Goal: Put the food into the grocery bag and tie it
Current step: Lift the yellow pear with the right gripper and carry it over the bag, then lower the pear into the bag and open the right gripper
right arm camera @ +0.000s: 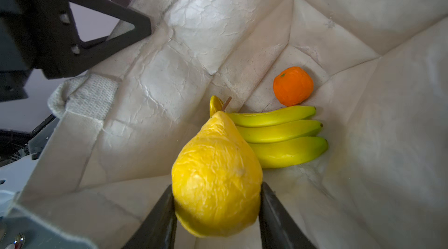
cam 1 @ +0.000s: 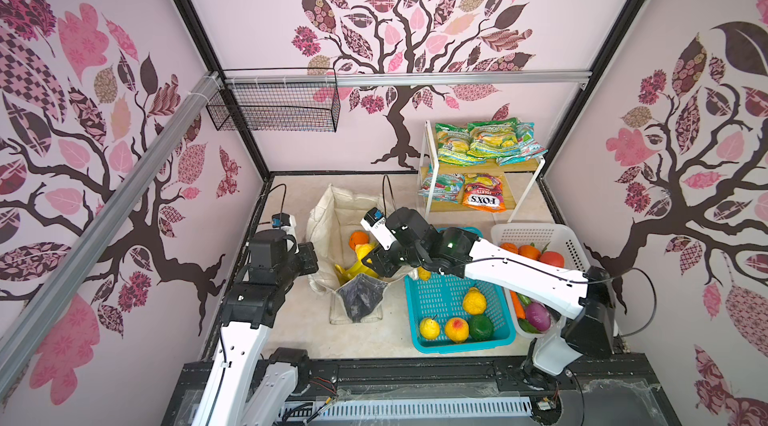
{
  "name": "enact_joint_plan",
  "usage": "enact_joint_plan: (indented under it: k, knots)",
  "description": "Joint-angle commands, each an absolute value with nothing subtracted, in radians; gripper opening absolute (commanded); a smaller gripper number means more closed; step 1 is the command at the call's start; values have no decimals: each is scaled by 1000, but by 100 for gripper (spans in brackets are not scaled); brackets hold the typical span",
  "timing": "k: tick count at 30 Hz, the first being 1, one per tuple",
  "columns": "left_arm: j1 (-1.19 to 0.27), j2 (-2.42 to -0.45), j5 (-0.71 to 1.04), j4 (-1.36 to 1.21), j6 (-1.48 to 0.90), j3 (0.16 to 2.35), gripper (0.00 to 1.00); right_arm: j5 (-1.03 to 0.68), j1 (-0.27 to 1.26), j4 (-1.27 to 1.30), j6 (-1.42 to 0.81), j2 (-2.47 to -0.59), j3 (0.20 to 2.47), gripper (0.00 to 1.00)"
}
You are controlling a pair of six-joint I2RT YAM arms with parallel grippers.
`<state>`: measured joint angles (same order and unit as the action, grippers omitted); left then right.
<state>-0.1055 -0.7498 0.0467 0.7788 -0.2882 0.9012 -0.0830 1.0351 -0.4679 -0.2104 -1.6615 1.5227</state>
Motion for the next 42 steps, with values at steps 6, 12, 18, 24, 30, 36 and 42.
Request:
enact_joint_plan:
  k: [6, 12, 18, 24, 30, 36, 42]
  knots:
    - [-108, -742, 58, 768, -287, 890, 0, -232, 1026, -483, -174, -1845, 1641, 51]
    - [-107, -742, 61, 768, -287, 891, 0, -238, 1020, -512, -178, -1964, 1702, 52]
    - [-109, -740, 63, 767, -287, 890, 0, -195, 1019, -512, -199, -2049, 1730, 56]
    - [-109, -742, 58, 770, -287, 892, 0, -174, 1000, -526, -239, -2126, 1781, 57]
    - [-106, -741, 54, 770, -287, 890, 0, -168, 992, -512, -264, -2166, 1794, 57]
    - [-107, -741, 56, 770, -287, 890, 0, -105, 989, -540, -278, -2207, 1822, 65]
    - [-106, -741, 55, 770, -287, 890, 0, -104, 989, -532, -286, -2187, 1821, 71]
